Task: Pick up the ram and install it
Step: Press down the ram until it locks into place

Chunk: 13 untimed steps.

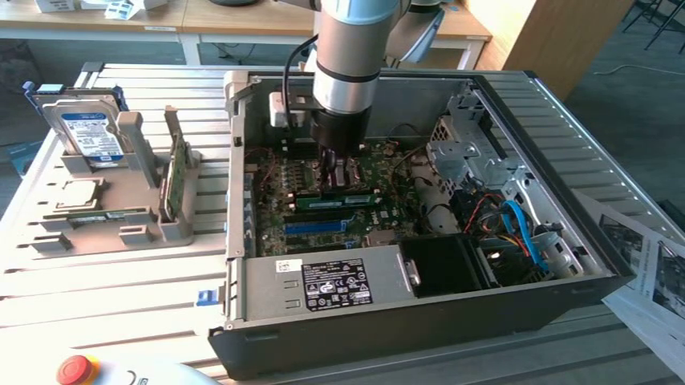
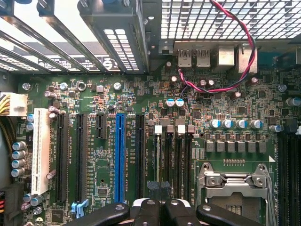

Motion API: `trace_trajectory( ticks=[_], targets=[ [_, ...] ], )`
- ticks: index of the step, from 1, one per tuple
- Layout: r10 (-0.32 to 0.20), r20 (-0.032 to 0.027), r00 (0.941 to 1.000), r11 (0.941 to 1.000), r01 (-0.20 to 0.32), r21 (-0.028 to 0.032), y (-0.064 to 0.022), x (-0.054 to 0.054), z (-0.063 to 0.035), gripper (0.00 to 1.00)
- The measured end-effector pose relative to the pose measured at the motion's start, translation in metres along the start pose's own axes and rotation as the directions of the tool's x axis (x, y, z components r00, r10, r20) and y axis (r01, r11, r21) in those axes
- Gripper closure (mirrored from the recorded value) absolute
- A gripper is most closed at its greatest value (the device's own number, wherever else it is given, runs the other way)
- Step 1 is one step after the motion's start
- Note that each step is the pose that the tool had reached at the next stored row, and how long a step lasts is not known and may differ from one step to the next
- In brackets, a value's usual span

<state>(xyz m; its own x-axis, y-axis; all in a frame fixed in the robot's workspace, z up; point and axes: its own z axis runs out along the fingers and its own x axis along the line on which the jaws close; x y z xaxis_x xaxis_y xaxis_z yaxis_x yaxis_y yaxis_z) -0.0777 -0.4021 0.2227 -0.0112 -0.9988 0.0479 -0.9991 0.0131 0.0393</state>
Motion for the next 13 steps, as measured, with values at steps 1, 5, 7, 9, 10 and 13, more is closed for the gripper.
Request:
trace_trajectory(
  ticks=[1,5,7,9,10,13],
  targets=[
    [0.0,0.0,1.0,1.0,0.0,-0.0001,0.0,0.0,0.0001,0.89],
    [0.0,0.0,1.0,1.0,0.0,0.0,0.0,0.0,0.0006,0.89],
    [0.0,0.0,1.0,1.0,0.0,0.0,0.0,0.0,0.0008,0.89],
    [0.0,-0.0001,1.0,1.0,0.0,-0.0001,0.0,0.0,0.0009,0.89],
    [0.0,0.0,1.0,1.0,0.0,0.0,0.0,0.0,0.0011,0.89],
    [0.0,0.0,1.0,1.0,0.0,0.0,0.0,-0.0001,0.0013,0.89]
  ],
)
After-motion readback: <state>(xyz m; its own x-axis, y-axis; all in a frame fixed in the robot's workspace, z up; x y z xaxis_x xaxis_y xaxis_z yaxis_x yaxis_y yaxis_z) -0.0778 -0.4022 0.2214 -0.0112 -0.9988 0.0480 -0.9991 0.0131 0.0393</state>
